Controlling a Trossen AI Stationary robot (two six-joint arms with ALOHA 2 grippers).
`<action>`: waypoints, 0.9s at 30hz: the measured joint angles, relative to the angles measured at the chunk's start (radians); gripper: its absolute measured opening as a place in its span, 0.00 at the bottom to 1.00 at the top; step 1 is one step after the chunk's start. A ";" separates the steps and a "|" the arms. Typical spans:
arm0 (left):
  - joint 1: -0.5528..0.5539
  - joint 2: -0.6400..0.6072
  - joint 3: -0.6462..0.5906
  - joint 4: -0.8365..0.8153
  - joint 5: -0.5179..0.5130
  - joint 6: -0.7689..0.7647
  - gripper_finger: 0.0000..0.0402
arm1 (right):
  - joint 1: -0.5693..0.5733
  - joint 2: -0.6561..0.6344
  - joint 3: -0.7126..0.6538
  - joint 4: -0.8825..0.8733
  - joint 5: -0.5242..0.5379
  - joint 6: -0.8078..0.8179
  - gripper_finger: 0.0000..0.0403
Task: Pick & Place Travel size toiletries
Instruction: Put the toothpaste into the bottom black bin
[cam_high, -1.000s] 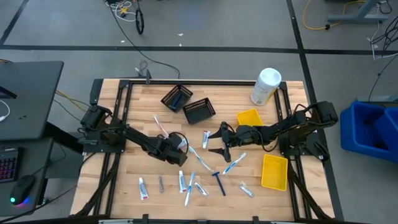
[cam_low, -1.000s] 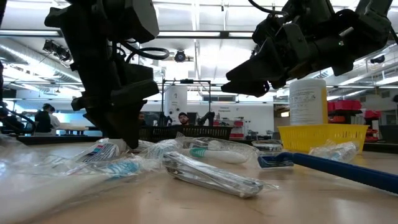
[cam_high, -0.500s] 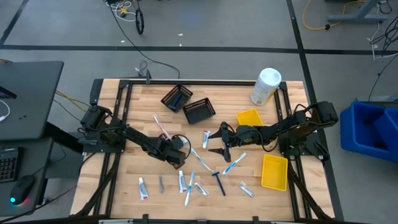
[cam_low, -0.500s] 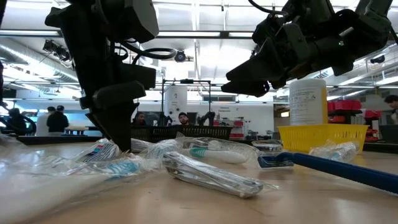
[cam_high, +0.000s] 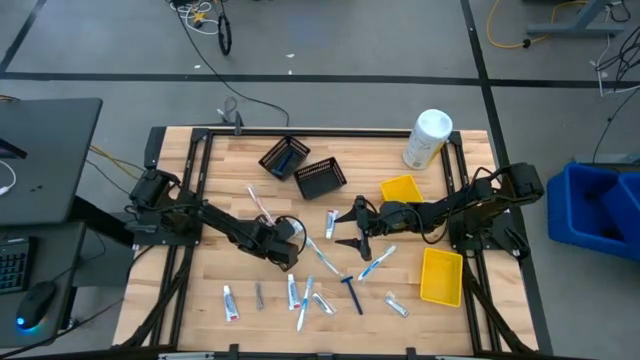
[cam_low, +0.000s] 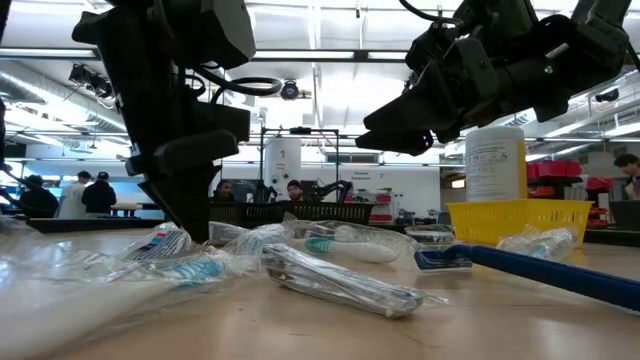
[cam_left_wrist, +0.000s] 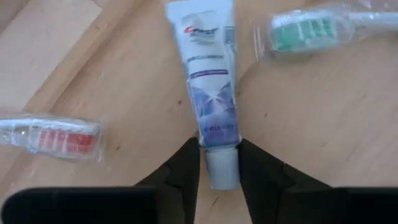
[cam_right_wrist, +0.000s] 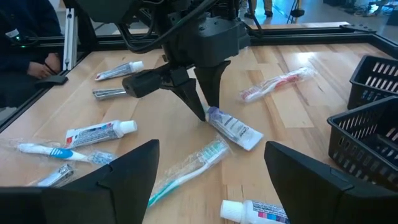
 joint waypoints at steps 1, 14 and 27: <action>0.000 0.000 0.000 0.001 -0.011 -0.004 0.23 | 0.000 0.000 0.000 0.000 0.000 0.000 0.75; 0.031 0.000 0.158 -0.103 -0.208 0.136 0.21 | 0.000 0.000 0.000 0.000 0.000 0.000 0.76; 0.389 0.000 0.280 0.081 0.033 0.702 0.22 | -0.008 0.000 0.000 -0.127 0.080 0.007 0.78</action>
